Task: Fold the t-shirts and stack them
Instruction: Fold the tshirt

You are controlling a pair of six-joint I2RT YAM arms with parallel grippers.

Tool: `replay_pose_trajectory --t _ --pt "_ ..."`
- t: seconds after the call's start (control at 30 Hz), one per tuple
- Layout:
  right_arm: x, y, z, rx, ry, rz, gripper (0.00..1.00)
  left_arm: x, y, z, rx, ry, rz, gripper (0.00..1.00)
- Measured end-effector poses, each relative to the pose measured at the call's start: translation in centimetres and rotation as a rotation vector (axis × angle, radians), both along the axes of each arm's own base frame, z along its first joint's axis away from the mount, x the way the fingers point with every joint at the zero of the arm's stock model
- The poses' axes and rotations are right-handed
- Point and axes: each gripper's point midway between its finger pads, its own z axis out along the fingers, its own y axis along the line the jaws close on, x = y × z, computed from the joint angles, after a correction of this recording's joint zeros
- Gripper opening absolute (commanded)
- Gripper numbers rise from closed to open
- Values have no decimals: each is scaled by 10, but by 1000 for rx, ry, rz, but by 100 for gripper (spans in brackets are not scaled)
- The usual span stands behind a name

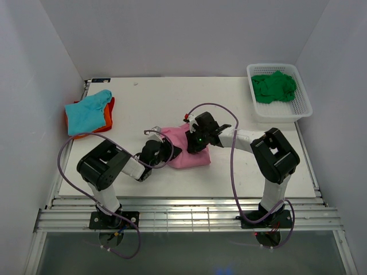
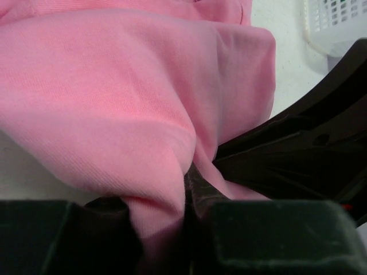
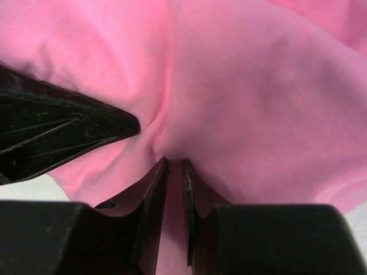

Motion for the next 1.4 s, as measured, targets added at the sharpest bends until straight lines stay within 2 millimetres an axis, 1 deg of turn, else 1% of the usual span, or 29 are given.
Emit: replay_pose_trajectory --t 0.07,0.13,0.27,0.4,0.47,0.53,0.57,0.67,0.73,0.77,0.8,0.9,1.03,1.17,1.33,1.4 --pt "0 0 1 1 -2 0 23 2 -2 -1 1 -4 -6 1" --pt "0 0 2 2 -5 0 26 3 -4 0 2 -7 -11 0" --pt "0 1 4 6 -8 2 47 3 -2 1 34 -5 0 0" --pt "-2 -1 14 7 -29 5 56 8 10 5 162 16 37 0" --pt "-2 -2 25 9 -53 4 58 11 23 8 255 28 75 0" --pt "0 -5 40 16 -89 -2 59 16 38 16 348 31 115 0" --pt "1 -6 48 19 -106 -6 59 19 46 23 395 27 133 0" --pt "2 -11 71 29 -155 -21 60 31 61 40 464 21 165 0" --pt "2 -15 83 34 -184 -30 60 40 67 51 508 13 176 0" --pt "2 -16 89 38 -198 -34 63 45 70 56 527 8 181 0" --pt "2 -18 96 41 -211 -38 63 48 72 60 544 4 182 0" --pt "1 -24 108 41 -246 -47 63 56 76 68 591 -1 169 0" --pt "-2 -33 111 26 -260 -59 63 65 79 70 642 13 142 0" --pt "-5 -38 103 3 -252 -66 63 70 85 73 669 31 121 0" --pt "-8 -43 95 -19 -239 -71 63 79 91 87 658 37 106 0" --pt "-8 -44 95 -21 -238 -72 63 80 91 88 638 42 96 0"
